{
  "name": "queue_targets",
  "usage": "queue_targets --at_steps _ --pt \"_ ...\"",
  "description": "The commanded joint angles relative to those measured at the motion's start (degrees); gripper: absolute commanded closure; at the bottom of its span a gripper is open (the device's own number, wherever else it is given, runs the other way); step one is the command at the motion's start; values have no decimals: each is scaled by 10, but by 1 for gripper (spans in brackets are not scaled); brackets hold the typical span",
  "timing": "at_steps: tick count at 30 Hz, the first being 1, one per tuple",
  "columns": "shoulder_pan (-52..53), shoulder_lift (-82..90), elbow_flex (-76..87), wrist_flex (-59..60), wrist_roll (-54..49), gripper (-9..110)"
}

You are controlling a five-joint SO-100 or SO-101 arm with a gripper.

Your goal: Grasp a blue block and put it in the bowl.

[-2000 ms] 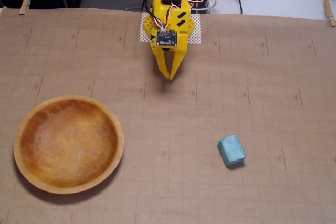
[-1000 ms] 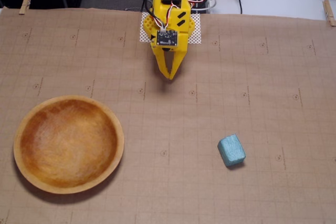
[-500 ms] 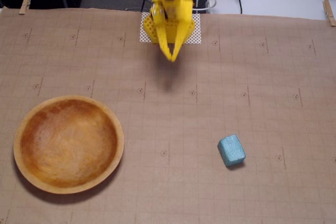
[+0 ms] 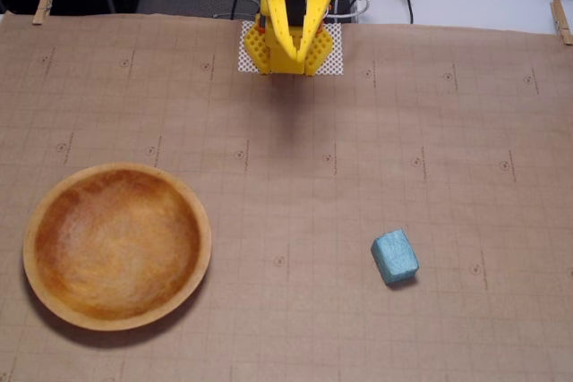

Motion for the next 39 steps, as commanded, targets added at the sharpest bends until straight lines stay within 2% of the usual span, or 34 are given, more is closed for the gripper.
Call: queue_targets --at_steps 1,7,15,24,32,39 --pt "-3 -93 -81 -40 2 95" --pt "-4 -207 -144 -88 -1 82" --pt "-26 -353 -205 -171 -1 74" --pt "-77 -497 -203 -365 -13 62" --pt "-118 -568 -203 -471 -35 57" --pt "-157 -606 -196 -507 -38 54"
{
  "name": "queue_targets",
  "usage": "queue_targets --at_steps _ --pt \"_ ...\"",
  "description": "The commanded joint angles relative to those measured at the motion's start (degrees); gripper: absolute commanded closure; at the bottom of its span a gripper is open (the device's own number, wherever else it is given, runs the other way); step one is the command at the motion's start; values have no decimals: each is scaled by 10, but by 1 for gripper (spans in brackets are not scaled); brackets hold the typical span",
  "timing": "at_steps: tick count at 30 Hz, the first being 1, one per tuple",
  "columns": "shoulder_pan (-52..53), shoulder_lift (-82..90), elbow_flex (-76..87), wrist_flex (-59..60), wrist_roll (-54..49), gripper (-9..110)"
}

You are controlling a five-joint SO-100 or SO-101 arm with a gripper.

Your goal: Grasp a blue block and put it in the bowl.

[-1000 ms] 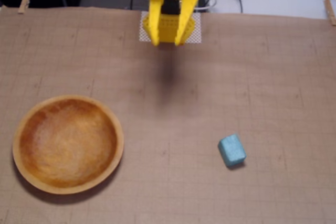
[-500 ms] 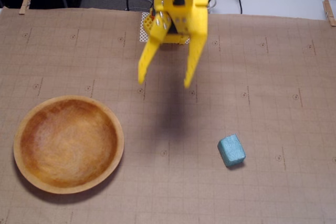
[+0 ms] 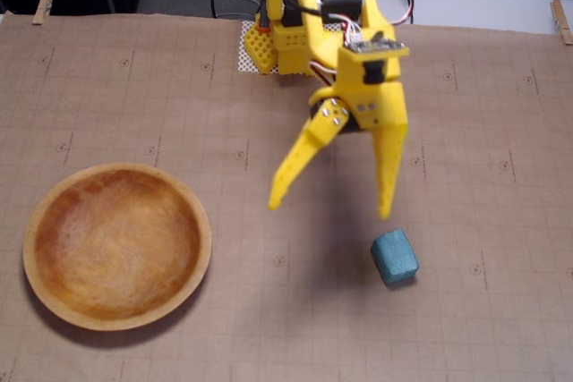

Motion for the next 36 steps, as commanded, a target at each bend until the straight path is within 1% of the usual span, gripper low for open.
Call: queue_targets --at_steps 1,8,18,25,30,36 --pt "-16 1 -20 -31 -5 54" --pt "-45 4 83 -155 0 54" --pt "-93 37 241 -247 1 54" --pt "-95 52 331 -332 2 54" --pt "-100 47 355 -365 2 54" --pt "-126 42 357 -366 2 54"
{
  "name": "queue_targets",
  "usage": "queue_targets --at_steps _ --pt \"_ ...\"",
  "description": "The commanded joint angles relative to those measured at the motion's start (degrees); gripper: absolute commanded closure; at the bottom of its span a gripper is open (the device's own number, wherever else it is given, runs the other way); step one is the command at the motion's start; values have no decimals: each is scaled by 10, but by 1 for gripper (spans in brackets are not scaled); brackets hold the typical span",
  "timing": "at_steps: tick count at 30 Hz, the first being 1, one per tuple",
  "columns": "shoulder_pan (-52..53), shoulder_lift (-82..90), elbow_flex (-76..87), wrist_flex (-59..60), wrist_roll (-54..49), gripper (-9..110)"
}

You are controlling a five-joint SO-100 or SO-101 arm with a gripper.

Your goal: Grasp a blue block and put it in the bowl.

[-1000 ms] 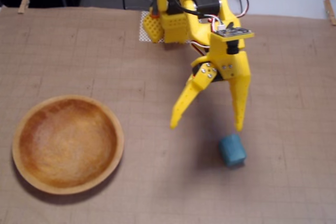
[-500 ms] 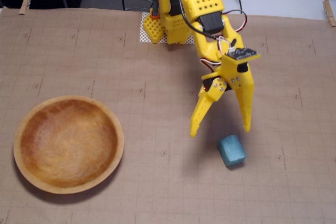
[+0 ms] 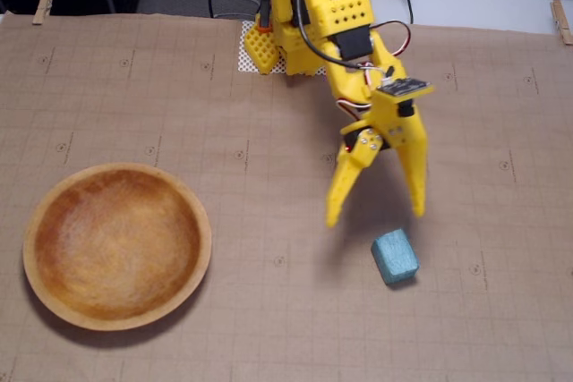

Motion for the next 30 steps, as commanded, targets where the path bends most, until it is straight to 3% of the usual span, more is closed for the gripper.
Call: queue_targets --at_steps 1,14,30 --pt "-6 29 -10 -15 2 54" --pt "-18 -34 -25 -23 2 54" --pt "-7 -191 -39 -154 25 54"
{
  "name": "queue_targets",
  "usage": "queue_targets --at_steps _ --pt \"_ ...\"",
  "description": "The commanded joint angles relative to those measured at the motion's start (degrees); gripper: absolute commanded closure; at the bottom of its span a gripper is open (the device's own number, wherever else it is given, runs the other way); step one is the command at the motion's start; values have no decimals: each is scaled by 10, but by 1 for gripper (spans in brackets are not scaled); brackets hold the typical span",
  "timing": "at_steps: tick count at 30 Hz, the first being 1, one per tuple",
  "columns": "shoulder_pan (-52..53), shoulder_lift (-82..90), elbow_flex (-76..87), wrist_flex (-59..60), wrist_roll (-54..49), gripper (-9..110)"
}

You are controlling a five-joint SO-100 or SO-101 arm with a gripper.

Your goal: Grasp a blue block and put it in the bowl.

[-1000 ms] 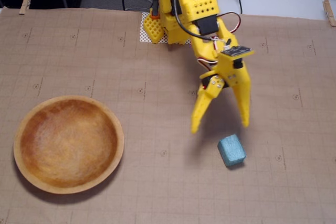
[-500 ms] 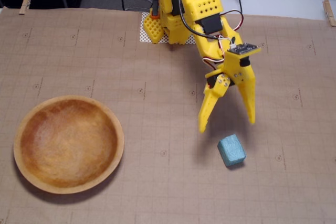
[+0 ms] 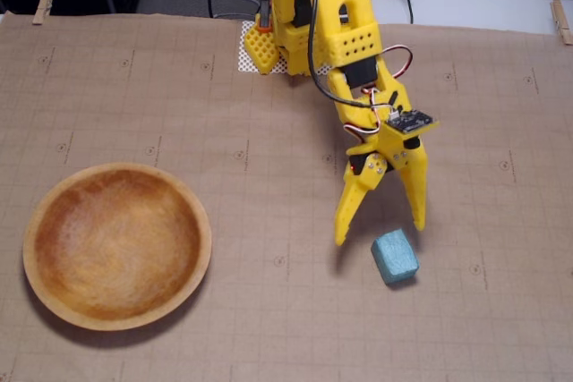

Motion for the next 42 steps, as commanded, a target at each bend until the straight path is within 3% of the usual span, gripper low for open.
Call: queue_targets --at_steps 1,13,42 --pt "7 -5 -32 -36 6 54" --pt "11 -99 -63 -111 13 54" --pt "11 -218 -152 -105 13 55"
